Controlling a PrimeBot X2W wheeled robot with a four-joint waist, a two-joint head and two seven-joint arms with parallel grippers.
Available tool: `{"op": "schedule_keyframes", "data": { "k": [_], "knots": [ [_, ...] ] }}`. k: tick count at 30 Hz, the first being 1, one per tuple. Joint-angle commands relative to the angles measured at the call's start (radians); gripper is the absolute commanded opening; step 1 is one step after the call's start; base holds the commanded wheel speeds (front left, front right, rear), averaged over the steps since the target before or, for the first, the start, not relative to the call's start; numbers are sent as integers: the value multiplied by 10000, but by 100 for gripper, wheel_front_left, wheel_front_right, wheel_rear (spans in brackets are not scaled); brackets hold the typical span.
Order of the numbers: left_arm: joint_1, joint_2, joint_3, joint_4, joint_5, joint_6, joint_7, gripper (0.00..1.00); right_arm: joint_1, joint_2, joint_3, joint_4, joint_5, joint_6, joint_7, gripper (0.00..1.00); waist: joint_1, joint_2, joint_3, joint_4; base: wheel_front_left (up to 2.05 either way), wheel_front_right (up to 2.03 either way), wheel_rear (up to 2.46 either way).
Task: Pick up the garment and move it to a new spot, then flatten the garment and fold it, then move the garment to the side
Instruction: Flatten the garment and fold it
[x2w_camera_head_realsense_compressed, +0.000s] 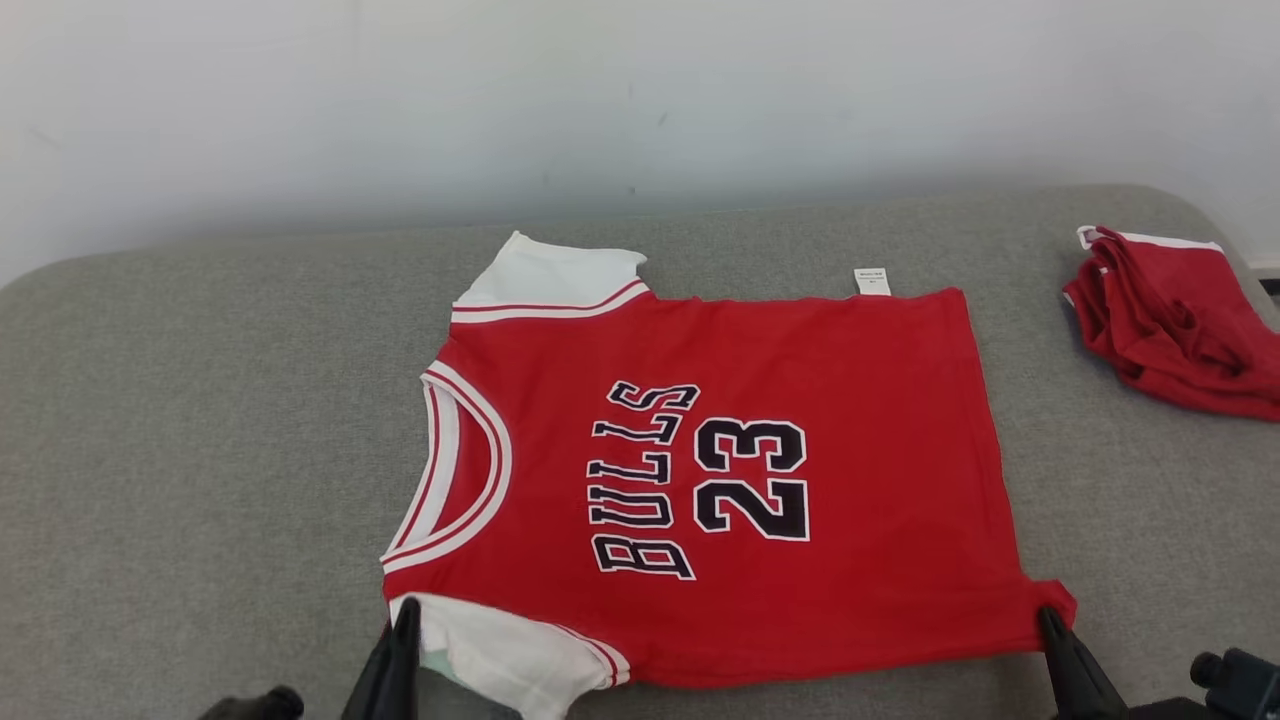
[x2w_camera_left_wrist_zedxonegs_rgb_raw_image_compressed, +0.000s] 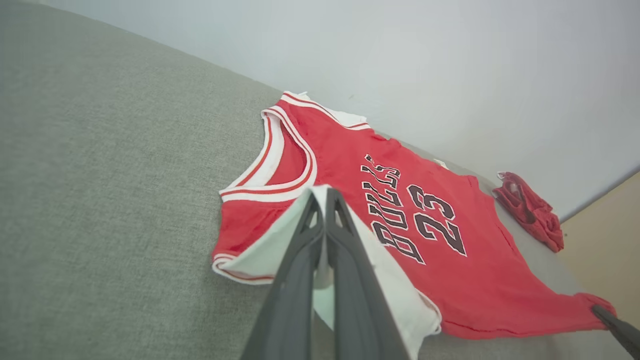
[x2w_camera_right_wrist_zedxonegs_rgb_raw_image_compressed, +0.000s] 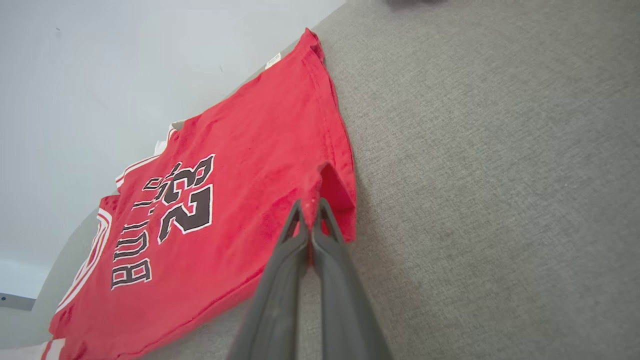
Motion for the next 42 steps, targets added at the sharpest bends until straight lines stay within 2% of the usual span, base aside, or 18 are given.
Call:
{"op": "schedule_keyframes", "data": {
  "k": [1,10,22,23,24,25,26,29,36,42],
  "knots": [
    [-538,114,-30,163,132,-124,114,0,-267,118,-76,-34,132,-24,213,0,0,0,199,-226,0,0,0],
    [-2831,300,-38,1467,245,-559,556,0,-1393,460,-314,461,531,-24,1069,0,0,0,687,-512,0,0,0],
    [-5443,131,-205,4217,361,-1090,438,0,-3180,469,-639,1733,53,-24,1585,0,0,0,931,-495,0,0,0],
    [-5589,111,-225,4479,373,-1112,379,0,-3284,446,-634,1825,-32,-24,1521,20,0,0,930,-485,0,0,0],
    [-5731,124,-233,4732,441,-1129,321,35,-3366,431,-624,1916,-67,-24,1471,100,0,0,929,-474,0,0,0],
    [-5855,119,-297,4938,521,-1165,236,83,-3415,408,-563,1929,-148,-24,1386,100,0,0,922,-470,0,0,0],
    [-5940,93,-325,5139,551,-1169,133,100,-3464,379,-487,1935,-215,-24,1294,100,0,0,910,-467,0,0,0],
    [-5998,73,-234,5541,562,-1242,-198,100,-3361,91,-202,1851,-508,-24,927,100,0,0,815,-438,0,0,0],
    [-4735,275,-72,5670,701,-1335,-535,100,-2479,-605,384,1845,-1242,-24,268,100,0,0,504,-320,0,0,0],
    [-3652,199,-277,5619,777,-1295,-574,100,-2276,-584,389,2045,-1334,-24,25,100,0,0,650,-187,0,0,0]
  ]
}}
